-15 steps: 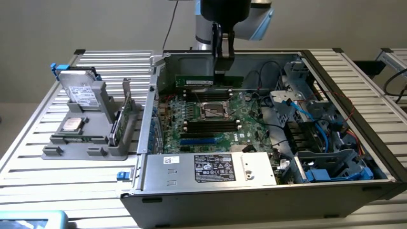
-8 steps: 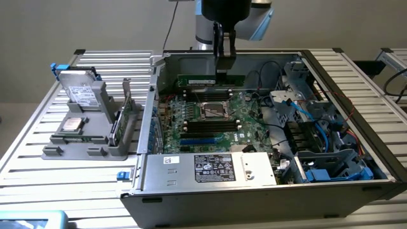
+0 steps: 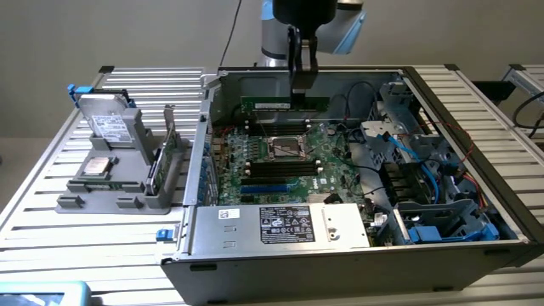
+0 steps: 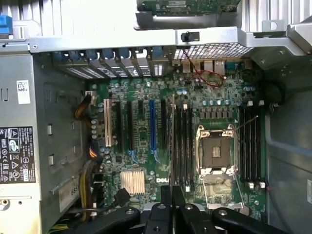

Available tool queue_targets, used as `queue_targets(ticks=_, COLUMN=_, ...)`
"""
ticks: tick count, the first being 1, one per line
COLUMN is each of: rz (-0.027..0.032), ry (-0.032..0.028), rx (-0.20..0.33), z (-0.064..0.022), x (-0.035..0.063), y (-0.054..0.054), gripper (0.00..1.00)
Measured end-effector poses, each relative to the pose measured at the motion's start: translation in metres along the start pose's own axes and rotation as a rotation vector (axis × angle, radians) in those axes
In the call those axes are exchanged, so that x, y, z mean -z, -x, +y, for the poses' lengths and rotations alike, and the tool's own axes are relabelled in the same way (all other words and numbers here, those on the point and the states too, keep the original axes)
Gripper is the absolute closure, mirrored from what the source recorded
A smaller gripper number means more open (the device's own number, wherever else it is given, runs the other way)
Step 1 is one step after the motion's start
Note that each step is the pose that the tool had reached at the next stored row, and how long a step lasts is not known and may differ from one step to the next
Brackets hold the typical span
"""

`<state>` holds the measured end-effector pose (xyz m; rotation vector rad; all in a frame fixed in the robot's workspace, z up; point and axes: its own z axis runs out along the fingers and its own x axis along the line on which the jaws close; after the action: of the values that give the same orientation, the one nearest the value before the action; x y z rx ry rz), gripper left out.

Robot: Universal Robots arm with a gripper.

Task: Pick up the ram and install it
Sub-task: 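Pick up the ram and move it above insertion slot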

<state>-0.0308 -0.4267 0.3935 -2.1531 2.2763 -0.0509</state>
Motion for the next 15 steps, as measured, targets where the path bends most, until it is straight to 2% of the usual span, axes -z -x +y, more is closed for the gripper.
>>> queue_targets(ticks=1, rz=0.0028, ry=-0.0002, rx=0.000, z=-0.0015, x=-0.0006, y=0.003, gripper=0.87)
queue_targets(ticks=4, rz=0.0057, ry=-0.0003, rx=0.000, z=-0.0057, x=-0.0023, y=0.011, gripper=0.87)
queue_targets(ticks=7, rz=0.0058, ry=-0.0004, rx=0.001, z=-0.0070, x=-0.0027, y=0.016, gripper=0.87)
queue_targets(ticks=15, rz=0.0058, ry=-0.0004, rx=0.002, z=-0.0068, x=-0.0028, y=0.019, gripper=0.87)
